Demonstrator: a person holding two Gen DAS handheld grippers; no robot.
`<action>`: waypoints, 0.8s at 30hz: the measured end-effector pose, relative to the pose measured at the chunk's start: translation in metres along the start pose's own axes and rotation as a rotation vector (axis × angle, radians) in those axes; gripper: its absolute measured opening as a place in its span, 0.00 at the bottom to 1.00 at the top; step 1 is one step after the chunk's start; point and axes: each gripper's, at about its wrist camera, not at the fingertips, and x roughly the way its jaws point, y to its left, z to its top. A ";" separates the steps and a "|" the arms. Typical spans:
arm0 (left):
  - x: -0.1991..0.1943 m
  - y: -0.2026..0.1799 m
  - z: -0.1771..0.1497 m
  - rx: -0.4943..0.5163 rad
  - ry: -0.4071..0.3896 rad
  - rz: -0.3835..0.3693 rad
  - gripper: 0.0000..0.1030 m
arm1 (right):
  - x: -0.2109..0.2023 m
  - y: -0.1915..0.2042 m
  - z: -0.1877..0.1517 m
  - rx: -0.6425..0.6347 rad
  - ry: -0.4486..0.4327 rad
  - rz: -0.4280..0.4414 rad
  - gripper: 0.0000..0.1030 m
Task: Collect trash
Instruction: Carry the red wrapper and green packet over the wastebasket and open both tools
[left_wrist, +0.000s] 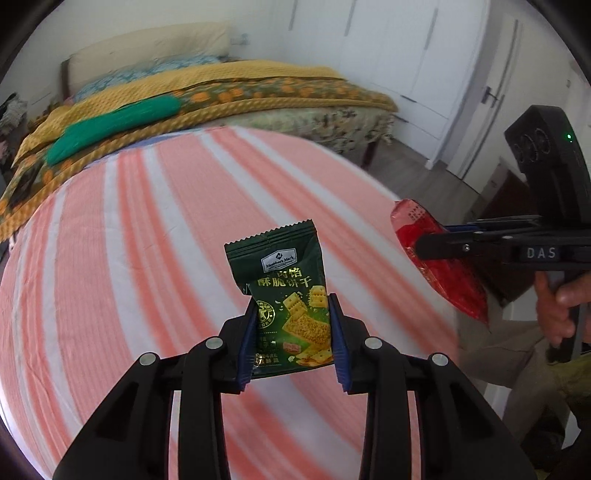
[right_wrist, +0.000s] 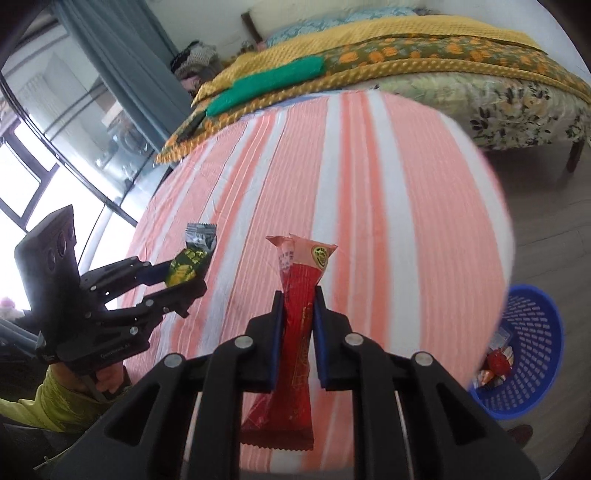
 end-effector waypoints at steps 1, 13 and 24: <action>0.000 -0.014 0.004 0.017 -0.004 -0.028 0.33 | -0.011 -0.007 -0.003 0.013 -0.017 -0.005 0.14; 0.077 -0.183 0.044 0.172 0.076 -0.260 0.33 | -0.125 -0.150 -0.052 0.221 -0.207 -0.273 0.14; 0.221 -0.271 0.054 0.178 0.214 -0.219 0.34 | -0.088 -0.294 -0.086 0.399 -0.179 -0.324 0.14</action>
